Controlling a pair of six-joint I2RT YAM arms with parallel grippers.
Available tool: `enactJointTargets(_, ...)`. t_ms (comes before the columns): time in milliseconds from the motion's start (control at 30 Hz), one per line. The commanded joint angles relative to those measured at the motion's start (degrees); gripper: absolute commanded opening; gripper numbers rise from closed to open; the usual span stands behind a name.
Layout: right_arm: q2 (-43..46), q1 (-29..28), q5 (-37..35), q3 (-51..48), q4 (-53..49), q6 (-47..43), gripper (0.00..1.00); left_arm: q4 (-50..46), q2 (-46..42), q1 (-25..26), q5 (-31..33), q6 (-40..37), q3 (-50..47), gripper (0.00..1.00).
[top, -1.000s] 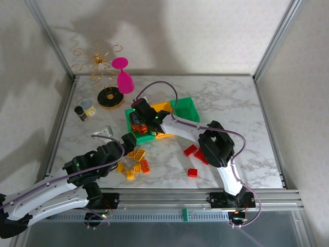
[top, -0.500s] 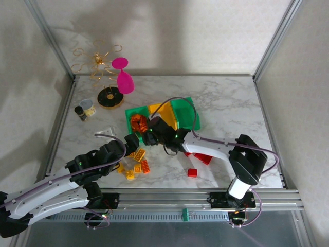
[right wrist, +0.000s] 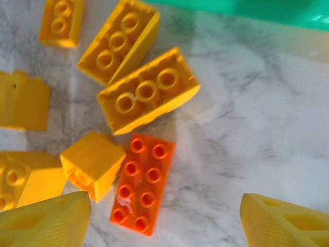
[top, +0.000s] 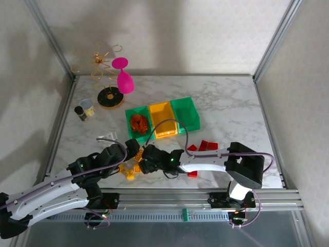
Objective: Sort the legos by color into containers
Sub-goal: Pick up the lego from the bottom-center of the table.
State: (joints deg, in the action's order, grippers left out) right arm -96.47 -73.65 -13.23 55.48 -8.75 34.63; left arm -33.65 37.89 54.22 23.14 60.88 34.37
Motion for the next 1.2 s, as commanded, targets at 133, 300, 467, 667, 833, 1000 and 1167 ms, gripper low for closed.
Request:
enactJointTargets(133, -4.29, -3.48, -1.59, 0.89, -0.65, 3.57, 0.79, -7.86, -3.60, -0.51, 1.45, 9.31, -0.88, 1.00)
enactJointTargets(300, -6.12, -3.81, -2.27, 1.64, -0.76, 3.84, 0.80, -8.62, -4.01, -0.60, 1.70, 10.05, -0.97, 1.00)
enactJointTargets(467, -7.92, -3.90, -3.55, 2.92, -2.38, 3.94, 0.80, -8.62, -3.68, -0.56, 1.89, 9.95, -0.66, 1.00)
enactJointTargets(667, -9.40, -3.96, -6.54, 4.16, -6.69, 5.01, 0.78, -8.37, -3.61, -0.61, 2.26, 10.05, -0.80, 1.00)
enactJointTargets(833, -8.38, -3.45, -10.85, 4.56, -11.87, 7.24, 0.70, -8.24, -3.47, -0.60, 2.54, 9.74, -0.48, 1.00)
enactJointTargets(1000, -9.03, -3.28, -10.25, 5.21, -10.57, 2.83, 0.64, -7.92, -3.36, -0.76, 2.65, 9.76, -0.71, 1.00)
enactJointTargets(1167, -10.31, -3.16, -9.70, 6.89, -8.86, -1.22, 0.59, -8.86, -3.57, -0.70, 3.14, 9.93, -0.27, 1.00)
